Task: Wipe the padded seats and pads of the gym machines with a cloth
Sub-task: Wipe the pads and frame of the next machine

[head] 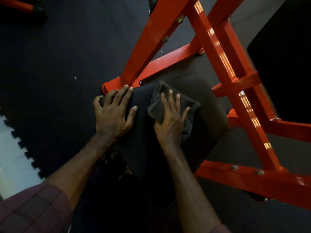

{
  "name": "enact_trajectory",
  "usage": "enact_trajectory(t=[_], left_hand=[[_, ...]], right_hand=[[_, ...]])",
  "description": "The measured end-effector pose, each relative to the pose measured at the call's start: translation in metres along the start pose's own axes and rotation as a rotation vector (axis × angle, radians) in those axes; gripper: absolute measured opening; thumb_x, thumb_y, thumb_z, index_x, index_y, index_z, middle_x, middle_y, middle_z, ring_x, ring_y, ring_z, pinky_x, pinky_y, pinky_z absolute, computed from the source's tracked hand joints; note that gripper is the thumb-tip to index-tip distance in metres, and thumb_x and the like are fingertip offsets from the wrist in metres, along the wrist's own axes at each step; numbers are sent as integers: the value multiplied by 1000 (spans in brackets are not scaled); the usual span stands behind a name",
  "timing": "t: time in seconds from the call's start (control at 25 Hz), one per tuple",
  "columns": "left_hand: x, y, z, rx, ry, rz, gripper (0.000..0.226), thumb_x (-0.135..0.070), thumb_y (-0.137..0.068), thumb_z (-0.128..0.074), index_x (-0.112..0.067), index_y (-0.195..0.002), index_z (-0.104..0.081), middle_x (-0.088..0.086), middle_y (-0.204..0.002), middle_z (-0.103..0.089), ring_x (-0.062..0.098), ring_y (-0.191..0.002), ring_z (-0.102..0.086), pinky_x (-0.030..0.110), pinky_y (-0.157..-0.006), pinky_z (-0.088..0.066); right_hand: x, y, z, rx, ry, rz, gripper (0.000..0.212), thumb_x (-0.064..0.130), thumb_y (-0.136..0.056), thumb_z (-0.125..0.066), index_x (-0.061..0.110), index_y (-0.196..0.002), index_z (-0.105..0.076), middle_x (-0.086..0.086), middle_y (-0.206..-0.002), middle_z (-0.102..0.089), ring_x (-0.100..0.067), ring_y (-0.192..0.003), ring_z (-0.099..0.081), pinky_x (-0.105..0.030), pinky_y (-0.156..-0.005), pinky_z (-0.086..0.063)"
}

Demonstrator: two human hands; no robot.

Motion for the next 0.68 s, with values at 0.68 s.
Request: enact_trajectory(t=[0.68], left_hand=[[43,-12,4,68,219,-285,51,-45,-112,-39,-35,-162,-38,-19,-168,-35,24,-122,-54,41,-87,-52]], right_hand=[[63,45,-26,37,103,55,78,33,-88,-59,24,-162,-37,1,-174,-23,-25,-162,-11,-66,-126,-8]])
Point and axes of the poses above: each hand's wrist, its own y-axis away from the middle knuckle, its own z-axis out of the back of the hand, x = y × z, the point moved 3 cm from there along -y, towards the middle knuckle
